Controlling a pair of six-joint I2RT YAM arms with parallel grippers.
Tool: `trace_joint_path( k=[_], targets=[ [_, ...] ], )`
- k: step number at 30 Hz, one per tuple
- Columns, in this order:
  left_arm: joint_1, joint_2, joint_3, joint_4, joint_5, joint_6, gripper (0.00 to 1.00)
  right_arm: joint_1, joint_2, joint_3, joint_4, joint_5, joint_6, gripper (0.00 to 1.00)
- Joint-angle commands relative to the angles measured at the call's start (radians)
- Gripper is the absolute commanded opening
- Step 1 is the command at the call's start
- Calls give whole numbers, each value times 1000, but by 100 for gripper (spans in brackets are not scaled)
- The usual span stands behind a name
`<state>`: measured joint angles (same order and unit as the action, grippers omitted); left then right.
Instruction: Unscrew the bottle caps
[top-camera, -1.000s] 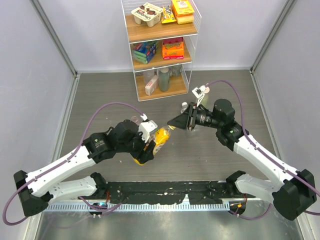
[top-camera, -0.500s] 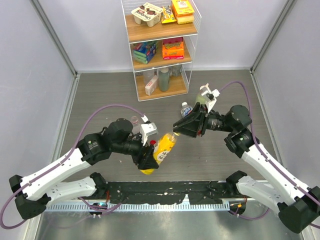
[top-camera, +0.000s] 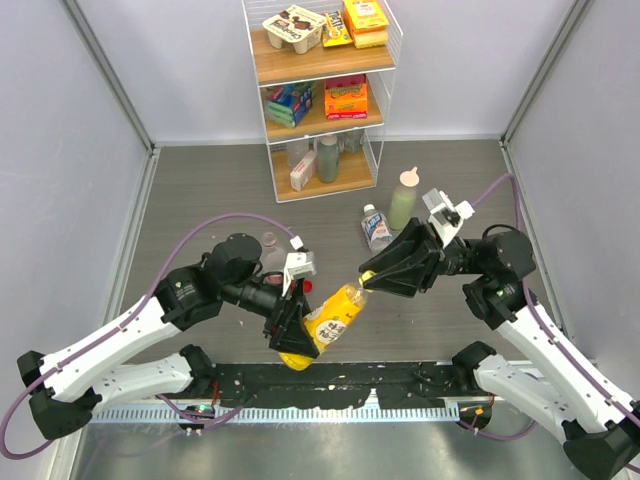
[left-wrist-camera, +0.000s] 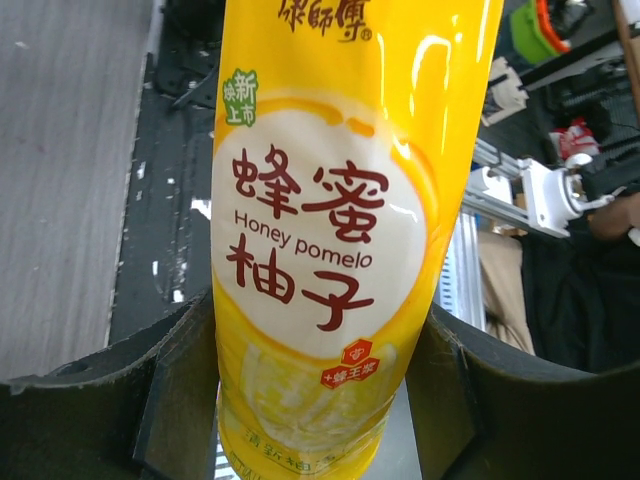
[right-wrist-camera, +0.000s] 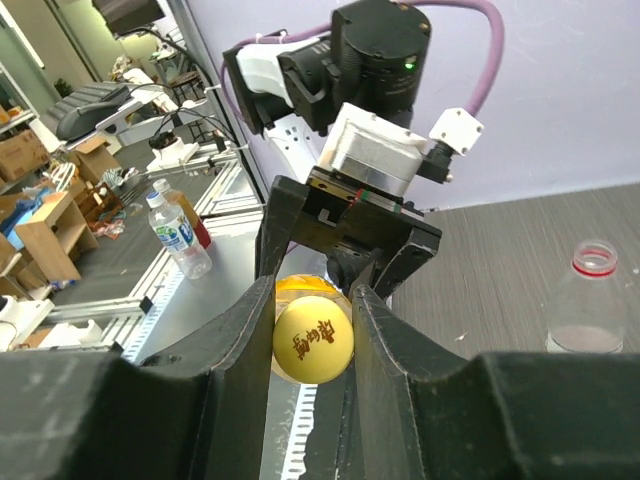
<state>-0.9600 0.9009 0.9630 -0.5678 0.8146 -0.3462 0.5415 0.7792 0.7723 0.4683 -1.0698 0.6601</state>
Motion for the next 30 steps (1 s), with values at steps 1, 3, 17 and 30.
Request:
trace_joint_path(
  k=[1, 3, 17, 30],
  targets=[
    [-2, -36, 36, 210, 184, -28, 0, 6, -20, 22, 43, -42, -25, 2],
    [-3, -42, 34, 206, 187, -28, 0, 6, -28, 25, 30, -39, -42, 2],
    [-3, -46, 16, 45, -15, 81, 0, 6, -15, 87, -137, 155, -82, 64],
    [-3, -54, -38, -27, -331, 150, 0, 6, -3, 127, -336, 454, -129, 86]
  ],
)
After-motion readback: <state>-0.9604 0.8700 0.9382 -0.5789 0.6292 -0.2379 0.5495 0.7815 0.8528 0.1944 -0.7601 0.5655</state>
